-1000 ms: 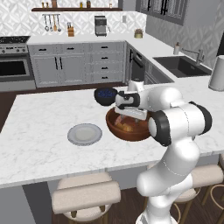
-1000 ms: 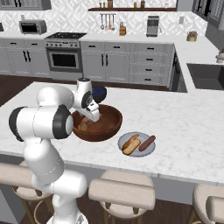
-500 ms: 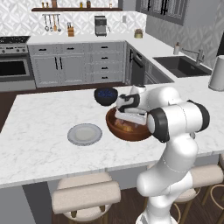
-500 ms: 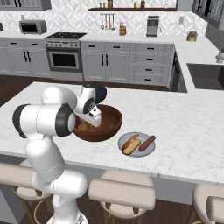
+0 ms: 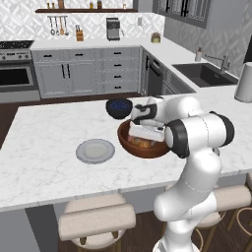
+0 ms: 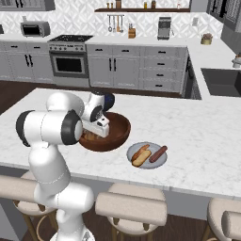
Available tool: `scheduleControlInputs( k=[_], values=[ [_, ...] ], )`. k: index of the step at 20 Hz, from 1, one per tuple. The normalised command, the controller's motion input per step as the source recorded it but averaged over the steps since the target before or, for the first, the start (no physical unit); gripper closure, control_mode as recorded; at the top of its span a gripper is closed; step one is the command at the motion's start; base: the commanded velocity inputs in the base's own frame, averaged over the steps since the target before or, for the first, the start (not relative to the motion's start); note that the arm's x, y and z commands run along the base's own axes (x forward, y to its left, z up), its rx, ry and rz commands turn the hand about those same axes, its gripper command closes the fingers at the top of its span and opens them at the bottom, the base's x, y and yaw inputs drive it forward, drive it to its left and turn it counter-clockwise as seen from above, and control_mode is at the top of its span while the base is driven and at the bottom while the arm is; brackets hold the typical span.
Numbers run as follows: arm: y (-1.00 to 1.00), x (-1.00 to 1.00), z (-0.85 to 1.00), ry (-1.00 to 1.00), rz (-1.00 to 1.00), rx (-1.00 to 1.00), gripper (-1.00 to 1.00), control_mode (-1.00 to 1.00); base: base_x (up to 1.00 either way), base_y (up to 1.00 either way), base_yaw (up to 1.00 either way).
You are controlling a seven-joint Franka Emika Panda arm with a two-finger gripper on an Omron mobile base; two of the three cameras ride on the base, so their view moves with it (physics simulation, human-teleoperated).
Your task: Place one bun and one sausage from the bowl on each plate.
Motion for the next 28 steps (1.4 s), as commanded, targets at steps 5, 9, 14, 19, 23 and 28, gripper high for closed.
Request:
scheduleControlInputs(
  k=[5,9,14,19,23,28],
  values=[
    [0.04,0.0,0.0,0.06,0.15,0.0,-1.0,-1.0,0.0,0.0,0.0],
    [0.0,-0.14,0.0,0.02,0.07,0.0,-1.0,-1.0,0.0,0.0,0.0],
    [0.0,-0.28,-0.16,0.05,0.09,0.0,-1.0,-1.0,0.0,0.0,0.0],
    [0.0,-0.07,-0.09,0.0,0.03,0.0,-1.0,-1.0,0.0,0.0,0.0],
    [0.0,0.0,0.0,0.0,0.0,0.0,-1.0,-1.0,0.0,0.0,0.0],
    [0.0,0.0,0.0,0.0,0.0,0.0,1.0,-1.0,0.0,0.0,0.0]
  ],
)
